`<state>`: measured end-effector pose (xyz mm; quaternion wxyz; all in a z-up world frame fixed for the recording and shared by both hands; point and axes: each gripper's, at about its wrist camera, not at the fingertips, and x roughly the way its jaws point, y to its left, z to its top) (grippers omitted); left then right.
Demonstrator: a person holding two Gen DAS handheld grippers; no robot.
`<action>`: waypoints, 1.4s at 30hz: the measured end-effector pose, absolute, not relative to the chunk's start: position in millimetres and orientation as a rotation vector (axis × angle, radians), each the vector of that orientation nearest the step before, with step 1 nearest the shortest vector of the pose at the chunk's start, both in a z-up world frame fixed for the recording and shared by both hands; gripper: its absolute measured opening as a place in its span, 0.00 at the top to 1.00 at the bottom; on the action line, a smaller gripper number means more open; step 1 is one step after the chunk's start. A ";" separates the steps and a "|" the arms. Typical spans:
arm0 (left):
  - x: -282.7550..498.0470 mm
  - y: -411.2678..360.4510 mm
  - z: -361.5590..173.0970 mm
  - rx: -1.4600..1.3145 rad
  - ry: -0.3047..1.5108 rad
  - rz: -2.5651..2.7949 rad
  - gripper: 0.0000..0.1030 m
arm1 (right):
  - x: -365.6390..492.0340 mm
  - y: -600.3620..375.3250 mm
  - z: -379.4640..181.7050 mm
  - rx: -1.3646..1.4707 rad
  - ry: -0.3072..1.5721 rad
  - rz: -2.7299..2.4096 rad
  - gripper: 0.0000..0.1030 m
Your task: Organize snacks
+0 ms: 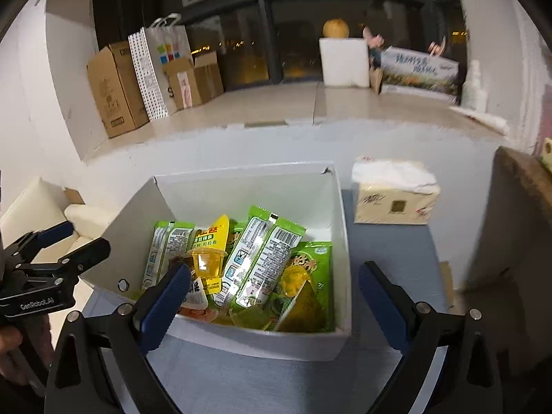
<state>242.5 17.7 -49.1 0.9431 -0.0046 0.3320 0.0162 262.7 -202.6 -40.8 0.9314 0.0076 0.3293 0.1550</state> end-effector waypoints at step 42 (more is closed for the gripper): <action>30.0 -23.6 29.1 -0.043 0.555 -0.045 0.00 | 44.0 -223.7 26.6 0.049 0.557 0.394 0.03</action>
